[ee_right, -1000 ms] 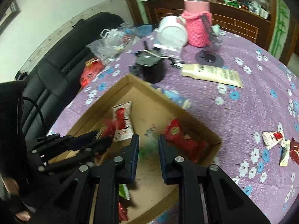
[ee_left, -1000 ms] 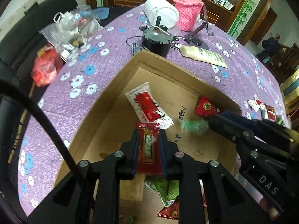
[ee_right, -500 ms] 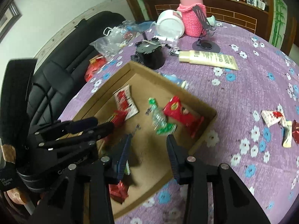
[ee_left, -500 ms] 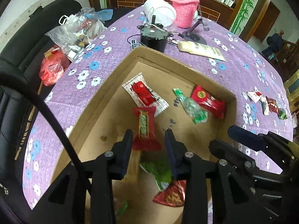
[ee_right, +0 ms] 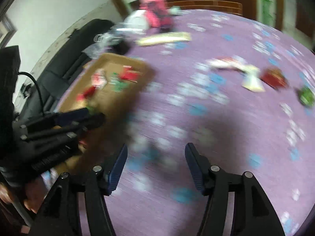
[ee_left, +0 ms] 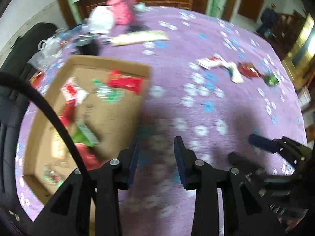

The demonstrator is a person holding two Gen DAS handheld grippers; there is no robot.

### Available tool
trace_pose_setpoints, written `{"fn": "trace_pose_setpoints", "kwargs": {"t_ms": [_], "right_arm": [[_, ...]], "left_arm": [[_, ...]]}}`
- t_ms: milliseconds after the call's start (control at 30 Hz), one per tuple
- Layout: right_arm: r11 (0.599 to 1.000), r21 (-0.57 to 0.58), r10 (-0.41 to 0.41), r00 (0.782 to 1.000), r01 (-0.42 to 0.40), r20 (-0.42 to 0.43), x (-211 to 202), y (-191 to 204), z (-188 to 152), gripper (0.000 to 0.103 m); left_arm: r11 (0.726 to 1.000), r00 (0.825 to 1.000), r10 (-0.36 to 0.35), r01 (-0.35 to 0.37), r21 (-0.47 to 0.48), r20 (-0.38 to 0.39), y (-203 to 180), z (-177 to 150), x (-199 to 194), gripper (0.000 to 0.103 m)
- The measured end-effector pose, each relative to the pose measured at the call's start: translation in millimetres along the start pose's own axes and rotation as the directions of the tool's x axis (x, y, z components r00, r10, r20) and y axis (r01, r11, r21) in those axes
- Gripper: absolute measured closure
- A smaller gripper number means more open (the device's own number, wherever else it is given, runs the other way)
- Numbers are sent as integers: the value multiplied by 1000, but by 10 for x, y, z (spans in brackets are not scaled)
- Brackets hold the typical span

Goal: Organize snacks
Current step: 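Move both grippers back over the tablecloth toward the remaining snacks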

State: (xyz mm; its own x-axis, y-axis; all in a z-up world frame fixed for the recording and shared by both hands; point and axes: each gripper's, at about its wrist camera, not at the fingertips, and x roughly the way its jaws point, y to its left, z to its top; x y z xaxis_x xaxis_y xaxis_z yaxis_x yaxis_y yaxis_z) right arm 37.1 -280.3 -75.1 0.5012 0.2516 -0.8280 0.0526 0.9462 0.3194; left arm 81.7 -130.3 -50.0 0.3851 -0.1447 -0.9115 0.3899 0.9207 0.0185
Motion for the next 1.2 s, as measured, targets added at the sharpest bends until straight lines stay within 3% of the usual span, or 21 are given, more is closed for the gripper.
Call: {"fn": "trace_pose_setpoints", "kwargs": {"t_ms": [100,200,367,433,533,633,733,933,1000,1133,1200], "right_arm": [[994,86,-64,998,64,5,-111,-570,-121,42],[981,156,-123,992,116,36,-273,-1107,-137,42],[962,228,-182,977,153,115,-454,-1781,83,40],[957,241,-195,973,162,122,-441,-1969,200,39],[958,239,-191,975,160,113,-355,-2094,308,39],[970,207,-153,982,129,109,-249,-2158,401,39],[981,163,-126,985,106,117,-172,-2159,490,35],[991,98,-107,985,94,136,-114,-2186,610,33],[992,73,-108,985,99,138,-76,-2167,664,33],[988,21,-157,976,155,152,-55,-2136,756,33],[986,-12,-160,976,164,149,-33,-2120,793,31]], "left_arm": [[999,1000,2,-2,48,5,-344,157,139,66],[994,998,8,-14,104,60,-609,450,225,66],[987,994,-8,-10,160,110,-827,1046,403,66],[975,993,-45,19,222,112,-910,1246,494,66],[952,994,-61,32,305,85,-1016,1460,654,66],[911,994,-102,82,404,28,-1111,1560,771,65],[867,998,-67,62,494,-8,-1191,1586,906,65],[811,1000,-17,24,584,-17,-1247,1549,1056,64],[808,1000,-8,7,588,-2,-1223,1570,1062,64],[818,999,-52,52,572,-18,-1143,1658,1037,61],[810,1000,-21,30,586,-22,-1133,1641,1087,60]]}}
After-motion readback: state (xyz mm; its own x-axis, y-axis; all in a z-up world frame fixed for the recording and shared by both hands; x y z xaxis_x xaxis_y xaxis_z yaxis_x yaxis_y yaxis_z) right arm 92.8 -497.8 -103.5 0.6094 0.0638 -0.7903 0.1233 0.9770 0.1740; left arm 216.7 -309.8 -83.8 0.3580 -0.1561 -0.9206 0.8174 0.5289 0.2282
